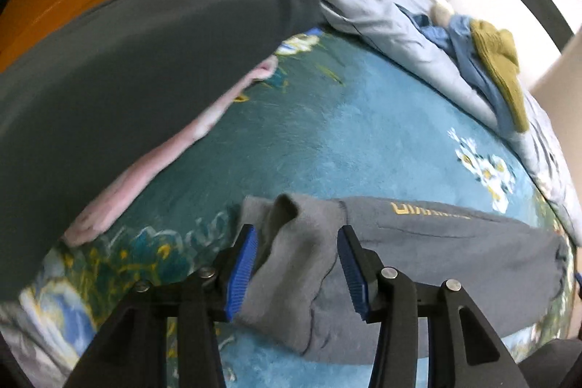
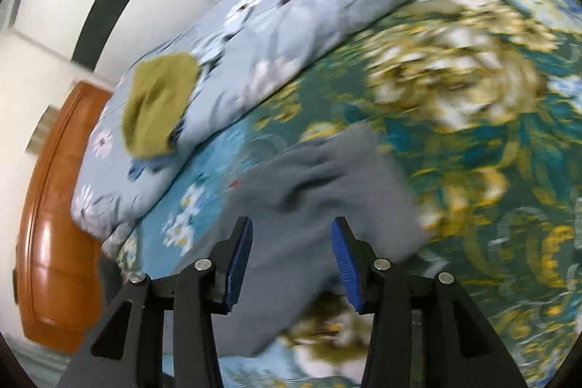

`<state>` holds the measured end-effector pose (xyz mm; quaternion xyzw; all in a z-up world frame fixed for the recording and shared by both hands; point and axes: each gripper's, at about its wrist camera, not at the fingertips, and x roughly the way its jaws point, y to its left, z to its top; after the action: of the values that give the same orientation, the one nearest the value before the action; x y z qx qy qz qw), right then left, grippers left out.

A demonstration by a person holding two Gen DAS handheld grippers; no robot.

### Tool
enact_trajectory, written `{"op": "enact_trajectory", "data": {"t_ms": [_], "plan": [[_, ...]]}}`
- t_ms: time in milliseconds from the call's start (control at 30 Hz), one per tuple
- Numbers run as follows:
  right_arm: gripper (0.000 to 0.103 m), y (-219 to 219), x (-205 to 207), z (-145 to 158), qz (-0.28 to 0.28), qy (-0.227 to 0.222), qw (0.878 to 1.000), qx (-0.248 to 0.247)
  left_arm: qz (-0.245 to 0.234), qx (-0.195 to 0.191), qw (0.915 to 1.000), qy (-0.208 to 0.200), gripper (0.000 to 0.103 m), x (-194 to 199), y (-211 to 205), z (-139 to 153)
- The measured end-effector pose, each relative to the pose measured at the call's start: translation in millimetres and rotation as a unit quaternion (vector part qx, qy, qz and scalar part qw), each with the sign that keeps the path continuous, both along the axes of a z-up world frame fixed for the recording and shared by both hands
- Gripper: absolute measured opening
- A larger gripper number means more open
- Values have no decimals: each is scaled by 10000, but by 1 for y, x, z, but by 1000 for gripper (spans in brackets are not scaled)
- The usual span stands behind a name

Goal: Fold clothes

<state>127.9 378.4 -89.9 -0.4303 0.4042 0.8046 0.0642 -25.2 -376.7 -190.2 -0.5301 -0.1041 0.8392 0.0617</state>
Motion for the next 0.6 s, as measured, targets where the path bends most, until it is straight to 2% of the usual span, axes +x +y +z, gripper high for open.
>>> {"op": "enact_trajectory", "data": {"t_ms": [167,300,367,433,600], "plan": [[46,-59,-53,-1,855,-13,9963,-3,-722,105,9973,-50,50,-2,10,6],[48,-119,-103,-8,1987,-209,9785,521,-1204,-92,9924,-243,48,-1,17,1],[48,-151,-126,-14,2586,-291,9616,873,-1308,-137,9909,-287,46,-2,19,-2],[48,-183,-147,-21,3216,-369,9387,1187,-1319,-36,9908,-306,42,-8,20,-5],[48,-263,-187,-40,4636,-495,8666,1779,-1247,226,9916,-269,35,-14,18,-5]]}}
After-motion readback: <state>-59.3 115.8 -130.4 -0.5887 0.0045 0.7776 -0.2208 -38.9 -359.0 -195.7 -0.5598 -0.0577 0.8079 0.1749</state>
